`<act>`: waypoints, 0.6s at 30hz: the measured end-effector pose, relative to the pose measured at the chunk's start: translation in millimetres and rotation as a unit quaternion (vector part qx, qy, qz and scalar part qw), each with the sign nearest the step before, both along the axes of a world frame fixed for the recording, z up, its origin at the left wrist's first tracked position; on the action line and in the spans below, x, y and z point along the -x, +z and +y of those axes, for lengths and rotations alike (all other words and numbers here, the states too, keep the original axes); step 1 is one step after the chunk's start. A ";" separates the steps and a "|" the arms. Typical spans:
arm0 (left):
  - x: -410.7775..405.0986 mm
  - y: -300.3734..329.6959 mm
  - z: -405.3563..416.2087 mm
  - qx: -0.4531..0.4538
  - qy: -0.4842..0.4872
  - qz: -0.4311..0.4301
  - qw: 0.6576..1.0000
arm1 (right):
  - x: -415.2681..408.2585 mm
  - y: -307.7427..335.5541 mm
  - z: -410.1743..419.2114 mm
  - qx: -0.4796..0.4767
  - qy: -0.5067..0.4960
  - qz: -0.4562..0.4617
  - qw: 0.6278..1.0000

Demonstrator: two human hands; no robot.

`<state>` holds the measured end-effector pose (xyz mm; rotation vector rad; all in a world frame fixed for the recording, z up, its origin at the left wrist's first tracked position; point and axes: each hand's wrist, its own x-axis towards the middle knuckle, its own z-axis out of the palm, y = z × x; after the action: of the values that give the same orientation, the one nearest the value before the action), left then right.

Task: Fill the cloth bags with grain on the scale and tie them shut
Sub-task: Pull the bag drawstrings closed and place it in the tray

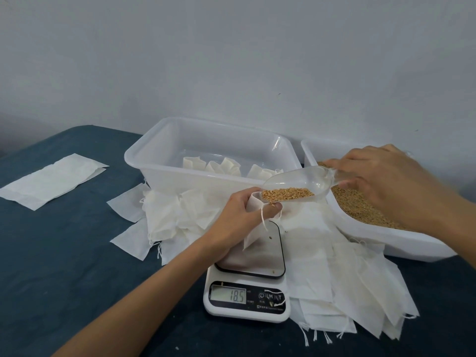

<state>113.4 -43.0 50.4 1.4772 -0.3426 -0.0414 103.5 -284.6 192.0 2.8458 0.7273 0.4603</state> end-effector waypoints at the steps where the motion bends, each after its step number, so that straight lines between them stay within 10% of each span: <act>1: 0.0 0.1 0.1 -0.001 0.001 -0.001 1.000 | -0.2 0.6 -0.1 0.002 -0.001 0.002 1.000; 18: 3.4 3.8 1.0 -0.019 0.011 0.016 1.000 | -2.8 -0.5 -1.4 -0.025 0.011 0.003 1.000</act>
<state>110.0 -42.0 54.2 1.5161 -0.3003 -0.0542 106.3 -286.0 191.6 2.8890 0.7606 0.4799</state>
